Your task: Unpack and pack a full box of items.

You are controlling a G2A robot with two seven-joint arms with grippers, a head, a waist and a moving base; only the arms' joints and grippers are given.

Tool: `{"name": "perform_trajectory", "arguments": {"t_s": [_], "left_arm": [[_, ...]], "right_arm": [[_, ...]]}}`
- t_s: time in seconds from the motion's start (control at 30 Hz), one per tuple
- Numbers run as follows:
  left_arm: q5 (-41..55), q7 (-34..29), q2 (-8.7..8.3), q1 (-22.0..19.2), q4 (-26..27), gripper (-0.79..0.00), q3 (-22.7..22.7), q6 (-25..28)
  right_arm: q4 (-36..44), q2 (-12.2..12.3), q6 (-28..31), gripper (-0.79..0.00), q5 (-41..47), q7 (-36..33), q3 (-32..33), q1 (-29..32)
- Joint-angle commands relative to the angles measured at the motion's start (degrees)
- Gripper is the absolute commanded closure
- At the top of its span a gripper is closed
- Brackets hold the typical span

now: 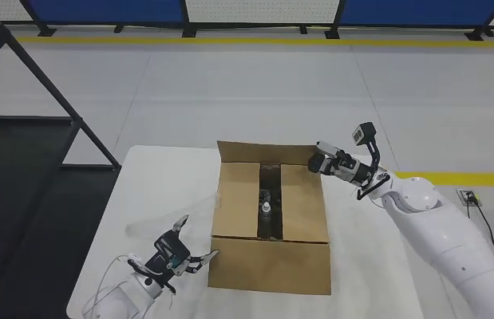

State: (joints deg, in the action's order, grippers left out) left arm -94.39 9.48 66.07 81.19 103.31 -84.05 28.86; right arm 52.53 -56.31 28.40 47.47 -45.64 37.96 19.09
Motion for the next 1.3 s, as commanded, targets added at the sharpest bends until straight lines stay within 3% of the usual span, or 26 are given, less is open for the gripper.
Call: {"name": "perform_trajectory", "arguments": {"t_s": [0.0, 0.3, 0.47, 0.57, 0.67, 0.8, 1.27], "left_arm": [[0.0, 0.0, 0.0, 0.0, 0.0, -0.785, 0.0, 0.0], [0.0, 0.0, 0.0, 0.0, 0.0, -0.785, 0.0, 0.0], [0.0, 0.0, 0.0, 0.0, 0.0, -0.785, 0.0, 0.0], [0.0, 0.0, 0.0, 0.0, 0.0, -0.785, 0.0, 0.0], [0.0, 0.0, 0.0, 0.0, 0.0, -0.785, 0.0, 0.0], [0.0, 0.0, 0.0, 0.0, 0.0, -0.785, 0.0, 0.0], [0.0, 0.0, 0.0, 0.0, 0.0, -0.785, 0.0, 0.0]], "right_arm": [[0.1, 0.0, 0.0, -0.785, 0.1, 0.0, 0.0, 0.1], [0.1, 0.0, 0.0, -0.785, 0.1, 0.0, 0.0, 0.1], [3.7, -0.9, -5.9, -0.785, -1.7, 5.7, 0.0, 0.2], [3.5, -1.9, -6.1, -0.785, -0.3, 6.8, 0.6, -0.3], [1.5, -3.3, -8.0, -0.785, 1.1, 8.7, 0.4, -1.5], [-2.5, -6.0, -12.9, -0.785, -2.4, 16.2, -1.8, -4.2], [-15.8, -13.8, -20.5, -0.785, -7.5, 18.4, -6.4, -9.7]]}}
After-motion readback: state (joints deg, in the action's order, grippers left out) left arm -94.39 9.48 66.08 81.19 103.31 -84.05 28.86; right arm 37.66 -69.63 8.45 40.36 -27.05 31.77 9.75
